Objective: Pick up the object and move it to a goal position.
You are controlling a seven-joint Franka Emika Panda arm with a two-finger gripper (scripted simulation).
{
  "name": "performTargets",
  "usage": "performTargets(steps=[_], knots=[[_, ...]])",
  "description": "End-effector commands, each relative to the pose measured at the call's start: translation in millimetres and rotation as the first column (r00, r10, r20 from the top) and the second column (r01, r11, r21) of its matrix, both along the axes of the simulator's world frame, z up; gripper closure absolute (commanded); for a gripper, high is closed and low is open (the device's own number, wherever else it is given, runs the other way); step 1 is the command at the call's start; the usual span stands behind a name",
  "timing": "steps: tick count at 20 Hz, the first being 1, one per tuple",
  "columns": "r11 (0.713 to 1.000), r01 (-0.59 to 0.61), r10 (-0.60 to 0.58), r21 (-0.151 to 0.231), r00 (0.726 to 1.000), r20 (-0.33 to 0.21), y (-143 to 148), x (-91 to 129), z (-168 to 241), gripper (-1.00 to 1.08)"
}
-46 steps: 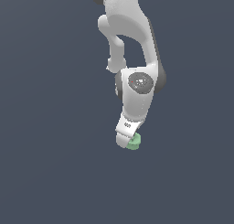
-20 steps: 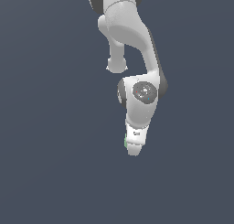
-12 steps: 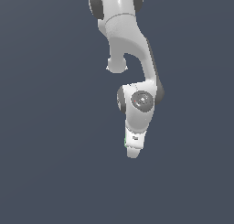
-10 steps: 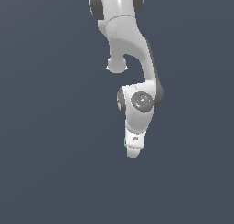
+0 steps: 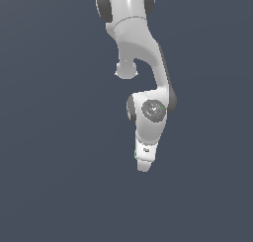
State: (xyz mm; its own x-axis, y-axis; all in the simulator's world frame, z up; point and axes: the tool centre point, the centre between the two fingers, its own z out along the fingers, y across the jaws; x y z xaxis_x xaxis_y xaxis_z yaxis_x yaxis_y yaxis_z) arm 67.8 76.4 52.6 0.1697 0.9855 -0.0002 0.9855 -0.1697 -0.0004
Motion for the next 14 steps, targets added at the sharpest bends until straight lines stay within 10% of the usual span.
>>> performTargets(steps=[1, 14], knots=[[1.000, 0.000, 0.000, 0.000, 1.000, 0.000, 0.1, 0.1, 0.1, 1.08], [1.000, 0.000, 0.000, 0.000, 1.000, 0.000, -30.3, 9.7, 43.7, 1.08]])
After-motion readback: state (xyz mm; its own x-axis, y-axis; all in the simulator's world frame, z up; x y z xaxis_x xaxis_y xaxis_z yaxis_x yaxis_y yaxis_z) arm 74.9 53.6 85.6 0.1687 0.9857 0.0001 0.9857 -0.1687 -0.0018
